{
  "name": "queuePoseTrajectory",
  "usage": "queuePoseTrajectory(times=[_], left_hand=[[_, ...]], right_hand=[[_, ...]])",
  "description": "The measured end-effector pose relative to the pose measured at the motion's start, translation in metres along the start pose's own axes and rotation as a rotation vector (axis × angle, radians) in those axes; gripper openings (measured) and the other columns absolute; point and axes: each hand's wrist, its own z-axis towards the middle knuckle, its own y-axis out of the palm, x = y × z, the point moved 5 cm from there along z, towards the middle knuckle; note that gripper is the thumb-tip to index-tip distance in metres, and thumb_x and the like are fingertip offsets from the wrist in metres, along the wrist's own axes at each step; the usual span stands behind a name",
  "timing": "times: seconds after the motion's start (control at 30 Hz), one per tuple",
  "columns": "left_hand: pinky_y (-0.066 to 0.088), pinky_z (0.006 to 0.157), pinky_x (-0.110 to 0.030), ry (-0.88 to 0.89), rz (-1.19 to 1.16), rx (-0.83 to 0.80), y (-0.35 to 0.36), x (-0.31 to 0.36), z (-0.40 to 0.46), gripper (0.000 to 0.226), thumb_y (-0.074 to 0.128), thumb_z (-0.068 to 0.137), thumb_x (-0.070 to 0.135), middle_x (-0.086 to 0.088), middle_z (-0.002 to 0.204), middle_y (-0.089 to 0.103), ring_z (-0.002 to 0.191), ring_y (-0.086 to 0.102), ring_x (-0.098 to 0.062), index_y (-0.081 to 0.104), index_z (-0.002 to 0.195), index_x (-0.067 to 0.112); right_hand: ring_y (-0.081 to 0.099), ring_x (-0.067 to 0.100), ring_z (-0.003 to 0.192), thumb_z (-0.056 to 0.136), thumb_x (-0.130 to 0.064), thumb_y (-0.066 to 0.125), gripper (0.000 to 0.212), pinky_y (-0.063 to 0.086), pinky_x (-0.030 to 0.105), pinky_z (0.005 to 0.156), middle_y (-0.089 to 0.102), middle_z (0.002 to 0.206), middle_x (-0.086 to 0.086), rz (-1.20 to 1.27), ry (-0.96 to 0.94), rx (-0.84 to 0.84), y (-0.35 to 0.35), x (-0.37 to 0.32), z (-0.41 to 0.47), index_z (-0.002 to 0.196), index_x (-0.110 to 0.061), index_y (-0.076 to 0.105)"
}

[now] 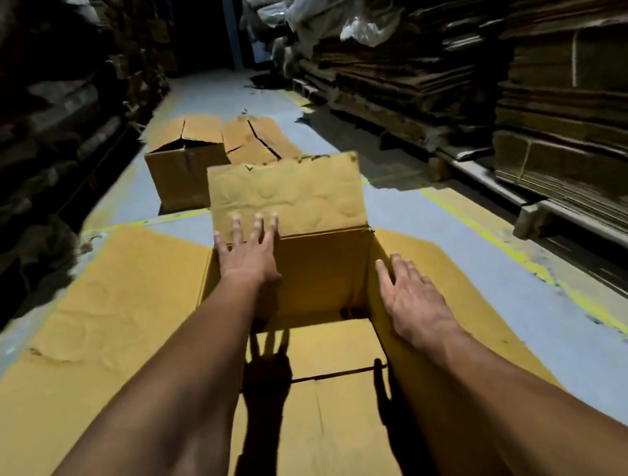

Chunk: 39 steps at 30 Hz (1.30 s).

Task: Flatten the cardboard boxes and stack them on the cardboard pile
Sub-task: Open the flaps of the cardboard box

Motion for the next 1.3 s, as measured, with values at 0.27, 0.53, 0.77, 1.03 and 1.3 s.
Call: queuePoseTrajectory(times=[0.27,0.53,0.77,1.03,1.3], left_hand=[[0.02,0.122,-0.066,0.055,0.048,-0.124,0.013,-0.006,0.019,0.078,0.064,0.1,0.031,-0.009,0.164,0.033,0.15,0.029,-0.04,0.017,0.163,0.035],[-0.002,0.126,-0.063,-0.014,-0.03,-0.319,0.033,-0.01,-0.068,0.089,0.051,0.106,0.029,-0.005,0.171,-0.024,0.158,-0.016,-0.039,-0.016,0.164,0.022],[-0.01,0.121,-0.07,0.043,0.256,-0.342,0.031,-0.027,-0.185,0.065,0.047,0.106,0.044,-0.01,0.174,-0.009,0.158,-0.017,-0.039,0.028,0.163,0.02],[0.044,0.103,-0.038,0.13,0.105,-0.6,-0.039,-0.043,-0.272,0.046,0.054,0.106,0.045,-0.006,0.143,0.059,0.13,0.054,-0.029,0.061,0.142,0.017],[0.053,0.078,-0.034,0.011,-0.076,-0.372,-0.084,-0.065,-0.301,0.026,0.06,0.102,0.019,-0.008,0.116,0.072,0.09,0.064,-0.024,0.071,0.125,0.012]], right_hand=[[-0.002,0.041,0.159,0.093,0.017,0.044,0.094,0.016,0.047,0.129,-0.012,0.17,0.024,-0.047,-0.006,-0.028,0.0,-0.004,-0.003,0.165,-0.013,-0.008],[0.002,0.041,0.159,0.095,0.014,0.045,0.087,0.018,0.048,0.128,-0.004,0.17,0.024,-0.141,-0.042,-0.039,-0.013,-0.01,-0.015,0.165,-0.011,0.0],[0.032,0.038,0.149,0.104,-0.049,0.052,0.058,0.026,0.057,0.123,0.04,0.156,0.017,-0.171,-0.185,-0.296,-0.009,-0.061,-0.063,0.151,-0.016,0.042],[0.05,0.029,0.138,0.077,-0.084,0.063,0.097,0.043,0.056,0.113,0.049,0.156,0.004,0.319,-0.425,-1.079,-0.082,-0.156,-0.186,0.155,-0.03,0.043],[0.065,0.025,0.104,0.111,-0.035,0.046,0.027,0.054,0.034,0.083,0.063,0.115,0.008,0.214,-0.46,-0.458,-0.082,-0.17,-0.225,0.131,-0.021,0.057]])
